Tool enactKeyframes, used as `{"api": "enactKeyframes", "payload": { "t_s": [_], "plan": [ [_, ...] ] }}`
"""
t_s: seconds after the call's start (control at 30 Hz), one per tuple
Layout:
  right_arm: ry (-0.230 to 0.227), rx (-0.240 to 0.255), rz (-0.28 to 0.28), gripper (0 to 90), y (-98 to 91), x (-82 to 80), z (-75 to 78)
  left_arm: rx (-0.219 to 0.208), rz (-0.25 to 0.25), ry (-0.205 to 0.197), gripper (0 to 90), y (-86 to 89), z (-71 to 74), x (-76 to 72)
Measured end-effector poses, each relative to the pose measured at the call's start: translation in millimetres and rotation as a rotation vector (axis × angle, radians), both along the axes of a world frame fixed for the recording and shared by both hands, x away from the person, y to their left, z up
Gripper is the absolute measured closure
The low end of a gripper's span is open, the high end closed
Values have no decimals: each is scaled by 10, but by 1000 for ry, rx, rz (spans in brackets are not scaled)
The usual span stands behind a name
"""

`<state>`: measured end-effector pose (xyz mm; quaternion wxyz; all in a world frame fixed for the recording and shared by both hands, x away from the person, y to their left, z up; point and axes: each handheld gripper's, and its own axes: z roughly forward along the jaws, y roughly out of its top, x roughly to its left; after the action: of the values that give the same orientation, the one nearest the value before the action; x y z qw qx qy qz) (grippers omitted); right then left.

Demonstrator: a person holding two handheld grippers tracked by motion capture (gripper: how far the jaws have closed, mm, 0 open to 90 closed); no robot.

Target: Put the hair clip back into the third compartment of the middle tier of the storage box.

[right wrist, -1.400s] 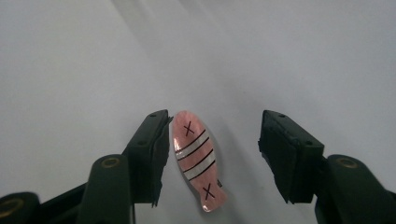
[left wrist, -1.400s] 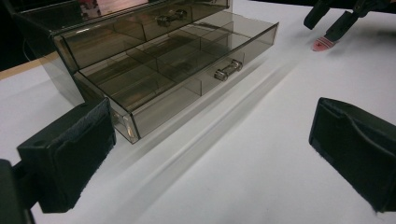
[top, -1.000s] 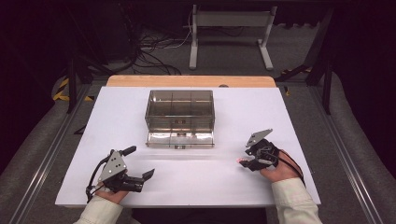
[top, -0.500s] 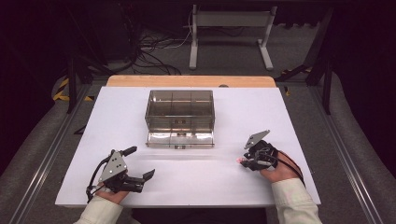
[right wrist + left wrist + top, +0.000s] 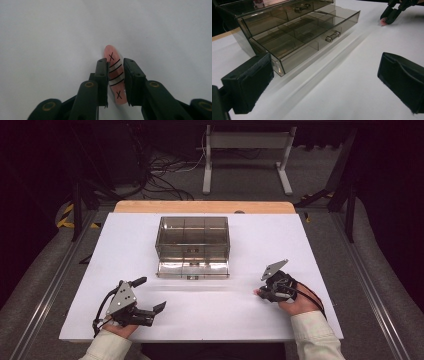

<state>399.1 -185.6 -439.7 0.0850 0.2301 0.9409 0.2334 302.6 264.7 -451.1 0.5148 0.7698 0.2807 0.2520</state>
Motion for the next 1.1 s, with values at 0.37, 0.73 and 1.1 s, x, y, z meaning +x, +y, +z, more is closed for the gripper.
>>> {"api": "enactKeyframes", "payload": {
  "t_s": [0.37, 0.73, 1.1],
  "plan": [
    [15, 0, 18, 848, 16, -10, 6, 0, 0, 0, 15, 1, 0, 1],
    [1, 19, 32, 851, 28, -38, 56, -1, 1, 0, 15, 2, 1, 0],
    [-61, 86, 34, 851, -8, -82, 165, -1, 2, -2, 15, 5, 2, -1]
  ]
}}
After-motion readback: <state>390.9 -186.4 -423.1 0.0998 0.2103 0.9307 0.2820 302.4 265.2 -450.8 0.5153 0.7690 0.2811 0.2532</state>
